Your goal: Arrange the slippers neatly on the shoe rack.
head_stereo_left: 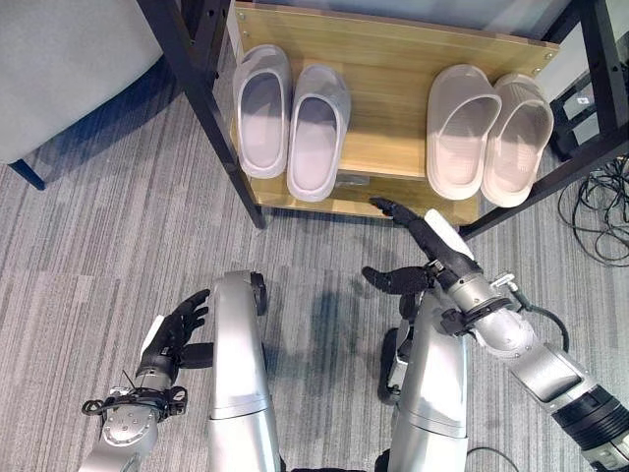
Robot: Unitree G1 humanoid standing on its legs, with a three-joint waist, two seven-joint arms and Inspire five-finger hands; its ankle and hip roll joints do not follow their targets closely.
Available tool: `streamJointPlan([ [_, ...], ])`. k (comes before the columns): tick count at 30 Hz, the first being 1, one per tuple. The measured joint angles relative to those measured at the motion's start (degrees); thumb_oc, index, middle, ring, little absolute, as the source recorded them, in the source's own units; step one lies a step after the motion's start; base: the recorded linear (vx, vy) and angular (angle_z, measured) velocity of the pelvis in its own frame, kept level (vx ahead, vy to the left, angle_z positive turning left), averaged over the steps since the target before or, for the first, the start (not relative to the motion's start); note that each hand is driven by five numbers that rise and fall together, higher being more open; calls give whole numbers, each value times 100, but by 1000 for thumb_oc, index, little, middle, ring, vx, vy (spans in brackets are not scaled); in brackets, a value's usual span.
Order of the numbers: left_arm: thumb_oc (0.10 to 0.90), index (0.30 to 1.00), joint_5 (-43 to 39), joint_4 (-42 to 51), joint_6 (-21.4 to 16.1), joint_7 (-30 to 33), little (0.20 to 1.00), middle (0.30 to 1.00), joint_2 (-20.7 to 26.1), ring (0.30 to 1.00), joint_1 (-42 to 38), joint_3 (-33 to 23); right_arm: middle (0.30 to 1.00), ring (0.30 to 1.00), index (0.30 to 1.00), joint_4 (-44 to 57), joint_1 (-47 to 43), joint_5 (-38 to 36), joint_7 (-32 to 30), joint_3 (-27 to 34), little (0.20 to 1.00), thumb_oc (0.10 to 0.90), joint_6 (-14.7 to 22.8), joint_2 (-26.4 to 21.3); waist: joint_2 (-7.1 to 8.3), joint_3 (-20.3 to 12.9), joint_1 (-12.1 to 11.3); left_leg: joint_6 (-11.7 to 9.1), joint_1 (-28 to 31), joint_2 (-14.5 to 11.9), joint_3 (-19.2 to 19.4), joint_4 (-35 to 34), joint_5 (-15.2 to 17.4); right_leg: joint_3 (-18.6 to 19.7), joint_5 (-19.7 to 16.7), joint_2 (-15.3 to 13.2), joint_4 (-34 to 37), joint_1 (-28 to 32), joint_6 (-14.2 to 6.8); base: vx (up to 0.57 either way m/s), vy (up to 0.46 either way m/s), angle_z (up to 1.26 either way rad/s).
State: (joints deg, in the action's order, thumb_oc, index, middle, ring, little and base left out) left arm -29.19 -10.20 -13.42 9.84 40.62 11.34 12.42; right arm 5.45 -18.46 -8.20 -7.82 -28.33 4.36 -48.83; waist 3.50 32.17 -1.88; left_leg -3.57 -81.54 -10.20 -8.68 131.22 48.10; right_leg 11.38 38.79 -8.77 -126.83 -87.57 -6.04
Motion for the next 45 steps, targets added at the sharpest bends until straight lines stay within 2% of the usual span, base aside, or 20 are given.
streamJointPlan([
  [6, 800, 900, -4, 14, -2, 0, 900, 900, 25, 900, 6, 3, 900, 900, 900, 14, -281, -244, 212, -450, 900, 800, 5, 75, 9, 1, -23, 0, -1, -13, -6, 28, 0, 3, -20, 33, 3, 3, -19, -12, 0, -1],
  [18, 800, 900, -5, 14, -9, 0, 900, 900, 39, 900, 11, 1, 900, 900, 900, 50, -1099, -378, 252, -647, 900, 800, 14, 509, -28, -18, -36, 1, -5, -30, -6, 36, 1, 4, -31, 48, 4, -5, -5, 0, 0, 0],
  [22, 800, 900, -11, 13, -10, 0, 900, 900, 36, 900, 11, 1, 900, 900, 900, 50, -1162, -379, 250, -736, 900, 800, 15, 538, -48, -29, -40, 1, -7, -30, -4, 35, 1, 5, -31, 47, 4, -8, -5, 0, 0, 0],
  [37, 800, 900, -30, 10, -9, 0, 900, 900, 33, 900, 11, 4, 900, 900, 900, 19, -1166, -390, 246, -751, 900, 800, 15, 1150, -54, -30, -39, 0, -7, -33, 2, 17, 0, 5, -31, 49, 4, -23, -4, 0, 0, 0],
  [45, 800, 900, -56, 0, -9, 4, 900, 900, 19, 900, 8, 9, 900, 900, 900, -549, -1306, -387, 230, -970, 900, 800, 2, 1442, -56, -31, -39, -1, -3, -30, 11, -2, 0, 9, -32, 47, 4, -30, -2, 0, 0, 0],
])
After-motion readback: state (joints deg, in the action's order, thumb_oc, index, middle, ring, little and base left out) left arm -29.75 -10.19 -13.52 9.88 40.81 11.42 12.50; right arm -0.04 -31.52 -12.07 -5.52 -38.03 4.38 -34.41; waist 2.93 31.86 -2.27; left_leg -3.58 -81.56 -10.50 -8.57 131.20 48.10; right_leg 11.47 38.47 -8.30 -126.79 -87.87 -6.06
